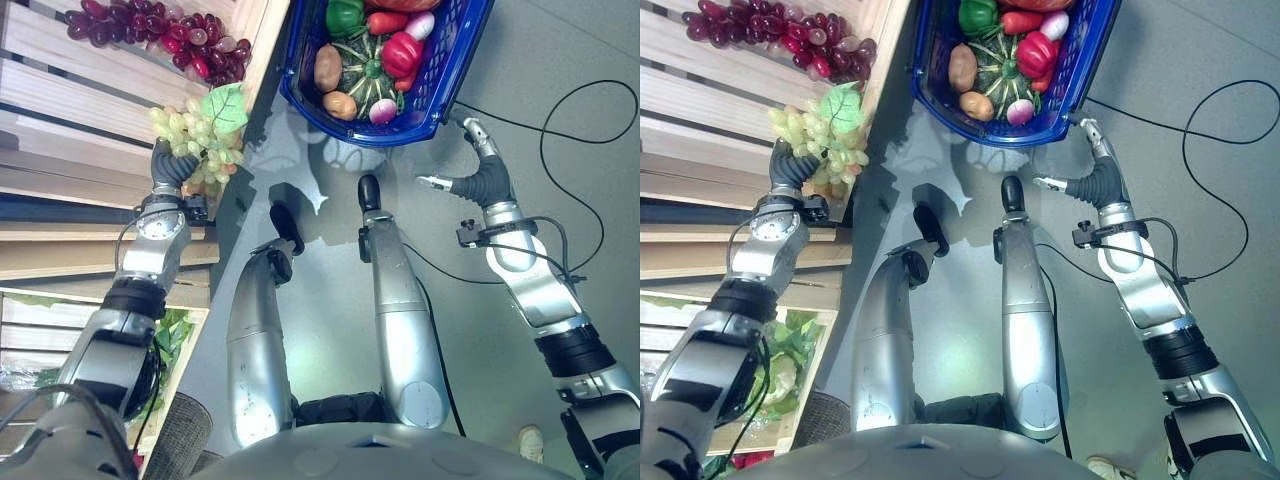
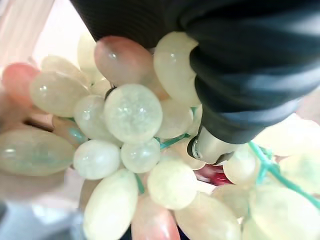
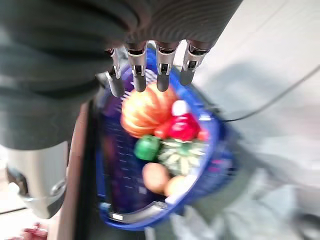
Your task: Pick up fruits and vegetables into the basket
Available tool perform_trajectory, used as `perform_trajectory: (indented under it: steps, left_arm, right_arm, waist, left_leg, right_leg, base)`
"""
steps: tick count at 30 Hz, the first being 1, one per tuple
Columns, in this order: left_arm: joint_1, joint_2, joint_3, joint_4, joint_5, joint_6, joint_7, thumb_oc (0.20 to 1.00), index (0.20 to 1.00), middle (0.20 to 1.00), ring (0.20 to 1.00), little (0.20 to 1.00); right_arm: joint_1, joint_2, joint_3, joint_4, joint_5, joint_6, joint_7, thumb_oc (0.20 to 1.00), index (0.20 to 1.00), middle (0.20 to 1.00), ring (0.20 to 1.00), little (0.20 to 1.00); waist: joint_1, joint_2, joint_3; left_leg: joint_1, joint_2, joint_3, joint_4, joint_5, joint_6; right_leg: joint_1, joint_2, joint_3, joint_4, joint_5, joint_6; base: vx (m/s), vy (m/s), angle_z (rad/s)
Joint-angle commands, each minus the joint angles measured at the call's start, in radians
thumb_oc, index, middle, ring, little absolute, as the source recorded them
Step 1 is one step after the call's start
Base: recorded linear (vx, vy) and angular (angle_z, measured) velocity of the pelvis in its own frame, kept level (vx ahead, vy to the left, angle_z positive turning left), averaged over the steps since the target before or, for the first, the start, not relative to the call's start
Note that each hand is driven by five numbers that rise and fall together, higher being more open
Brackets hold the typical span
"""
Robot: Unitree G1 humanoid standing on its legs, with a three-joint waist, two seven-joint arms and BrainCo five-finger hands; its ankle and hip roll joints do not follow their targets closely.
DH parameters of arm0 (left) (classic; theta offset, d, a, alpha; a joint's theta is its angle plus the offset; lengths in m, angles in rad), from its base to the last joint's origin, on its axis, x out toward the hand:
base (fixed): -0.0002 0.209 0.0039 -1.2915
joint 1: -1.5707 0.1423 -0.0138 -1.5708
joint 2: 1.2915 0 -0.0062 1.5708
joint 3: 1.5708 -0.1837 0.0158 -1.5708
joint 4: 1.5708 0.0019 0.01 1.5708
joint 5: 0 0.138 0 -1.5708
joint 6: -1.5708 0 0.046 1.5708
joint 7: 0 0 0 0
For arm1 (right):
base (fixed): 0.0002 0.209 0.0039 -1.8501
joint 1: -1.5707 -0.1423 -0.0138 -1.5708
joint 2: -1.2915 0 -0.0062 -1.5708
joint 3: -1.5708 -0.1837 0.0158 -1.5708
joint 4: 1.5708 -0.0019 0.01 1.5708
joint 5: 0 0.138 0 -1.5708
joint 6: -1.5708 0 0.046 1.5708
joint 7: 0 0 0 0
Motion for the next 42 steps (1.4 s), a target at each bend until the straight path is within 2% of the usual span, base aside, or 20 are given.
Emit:
perform_trajectory:
  steps: [1,7,12,17,22,24,26,31,33,37,39,40,42]
  left_arm:
    - [0.043,-0.016,0.026,-0.137,-0.025,-0.118,-0.011,0.200,0.200,0.200,0.200,0.200]
    - [0.057,-0.019,0.051,-0.323,0.007,-0.153,-0.003,0.200,0.200,0.200,0.200,0.200]
    - [0.054,-0.022,0.062,-0.438,0.022,-0.153,-0.008,0.200,0.200,0.200,0.200,0.200]
    - [0.047,-0.023,0.062,-0.493,0.002,-0.162,-0.048,0.200,0.200,0.200,0.200,0.200]
    - [0.031,-0.040,0.039,-0.584,-0.055,-0.131,-0.173,0.200,0.200,0.200,0.200,0.200]
    - [0.023,-0.053,0.024,-0.603,-0.104,-0.112,-0.229,0.200,0.200,0.200,0.200,0.200]
    - [0.013,-0.072,0.004,-0.621,-0.109,-0.127,-0.246,0.200,0.200,0.200,0.200,0.200]
    - [0.001,-0.095,-0.010,-0.634,-0.104,-0.172,-0.200,0.200,0.200,0.200,0.200,0.200]
    - [0.009,-0.100,-0.010,-0.640,-0.074,-0.188,-0.154,0.200,0.200,0.200,0.200,0.200]
    - [0.040,-0.095,-0.012,-0.671,0.088,-0.150,-0.027,0.200,0.200,0.200,0.200,0.200]
    - [0.049,-0.076,-0.005,-0.693,0.164,-0.109,0.014,0.200,0.200,0.200,0.200,0.200]
    - [0.045,-0.067,0.000,-0.704,0.175,-0.095,0.013,0.200,0.200,0.200,0.200,0.200]
    - [0.052,-0.067,-0.001,-0.715,0.195,-0.078,0.011,0.200,0.200,0.200,0.200,0.200]
  right_arm:
    - [0.042,-0.008,-0.005,-0.063,-0.105,0.026,0.024,1.000,1.000,1.000,1.000,1.000]
    - [-0.037,0.009,0.066,-0.089,-0.195,0.122,0.058,1.000,1.000,1.000,1.000,1.000]
    - [-0.144,0.036,0.132,-0.097,-0.253,0.203,0.078,1.000,1.000,1.000,1.000,1.000]
    - [-0.201,0.058,0.159,-0.101,-0.256,0.241,0.070,1.000,1.000,1.000,1.000,1.000]
    - [-0.272,0.091,0.198,-0.106,-0.281,0.209,0.066,1.000,1.000,1.000,1.000,1.000]
    - [-0.307,0.098,0.216,-0.106,-0.279,0.171,0.041,1.000,1.000,1.000,1.000,1.000]
    - [-0.349,0.120,0.231,-0.108,-0.253,0.129,0.019,1.000,1.000,1.000,1.000,1.000]
    - [-0.382,0.161,0.234,-0.124,-0.119,0.100,-0.057,1.000,1.000,1.000,1.000,1.000]
    - [-0.377,0.179,0.223,-0.147,-0.043,0.063,-0.088,1.000,1.000,1.000,1.000,1.000]
    - [-0.339,0.222,0.179,-0.259,0.042,-0.041,-0.002,1.000,1.000,1.000,1.000,1.000]
    - [-0.323,0.233,0.179,-0.329,0.093,-0.053,0.087,1.000,1.000,1.000,1.000,1.000]
    - [-0.330,0.229,0.182,-0.351,0.111,-0.047,0.108,1.000,1.000,1.000,1.000,1.000]
    - [-0.324,0.232,0.191,-0.369,0.140,-0.038,0.130,1.000,1.000,1.000,1.000,1.000]
  waist:
    - [0.024,-0.006,-0.050]
    - [0.051,0.018,-0.050]
    - [0.080,0.029,-0.050]
    - [0.093,0.031,-0.050]
    - [0.116,0.036,-0.050]
    - [0.125,0.040,-0.050]
    - [0.134,0.043,-0.050]
    - [0.144,0.046,-0.050]
    - [0.145,0.047,-0.050]
    - [0.144,0.043,-0.050]
    - [0.146,0.040,-0.050]
    - [0.146,0.038,-0.050]
    - [0.150,0.037,-0.050]
  left_leg:
    - [0.076,-0.061,0.034,-0.090,-0.056,0.033]
    - [0.108,-0.078,0.025,-0.106,-0.050,0.031]
    - [0.132,-0.090,0.014,-0.112,-0.048,0.031]
    - [0.148,-0.094,0.009,-0.109,-0.052,0.033]
    - [0.168,-0.105,-0.002,-0.110,-0.055,0.041]
    - [0.175,-0.109,-0.005,-0.115,-0.053,0.042]
    - [0.177,-0.113,-0.009,-0.117,-0.051,0.044]
    - [0.186,-0.119,-0.015,-0.127,-0.048,0.045]
    - [0.190,-0.120,-0.016,-0.130,-0.049,0.045]
    - [0.189,-0.122,-0.022,-0.126,-0.053,0.046]
    - [0.183,-0.123,-0.024,-0.120,-0.052,0.047]
    - [0.161,-0.120,-0.016,-0.121,-0.029,0.052]
    - [0.179,-0.122,-0.024,-0.105,-0.059,0.049]
  right_leg:
    - [0.047,0.051,-0.073,0.000,-0.075,0.003]
    - [0.082,0.045,-0.077,-0.006,-0.085,-0.009]
    - [0.114,0.038,-0.087,-0.012,-0.092,-0.017]
    - [0.132,0.032,-0.094,-0.007,-0.095,-0.018]
    - [0.156,0.027,-0.104,-0.010,-0.094,-0.019]
    - [0.163,0.023,-0.109,-0.015,-0.093,-0.019]
    - [0.168,0.020,-0.114,-0.019,-0.090,-0.020]
    - [0.176,0.019,-0.121,-0.024,-0.089,-0.020]
    - [0.180,0.017,-0.124,-0.026,-0.088,-0.019]
    - [0.185,0.016,-0.127,-0.027,-0.088,-0.015]
    - [0.185,0.014,-0.130,-0.031,-0.083,-0.015]
    - [0.167,0.010,-0.139,-0.038,-0.059,-0.022]
    - [0.187,0.011,-0.135,-0.021,-0.089,-0.016]
  base:
    - [-0.01,0.036,0.02]
    - [-0.01,0.027,0.06]
    - [0.00,-0.005,0.03]
    - [0.01,-0.021,0.10]
    - [0.00,-0.028,0.04]
    - [-0.01,-0.032,0.11]
    - [-0.02,-0.030,0.08]
    - [-0.01,-0.017,0.03]
    - [0.00,0.000,0.00]
    - [-0.01,-0.009,0.00]
    - [-0.06,-0.051,0.04]
    - [-0.02,-0.037,0.05]
    - [0.03,-0.037,0.10]
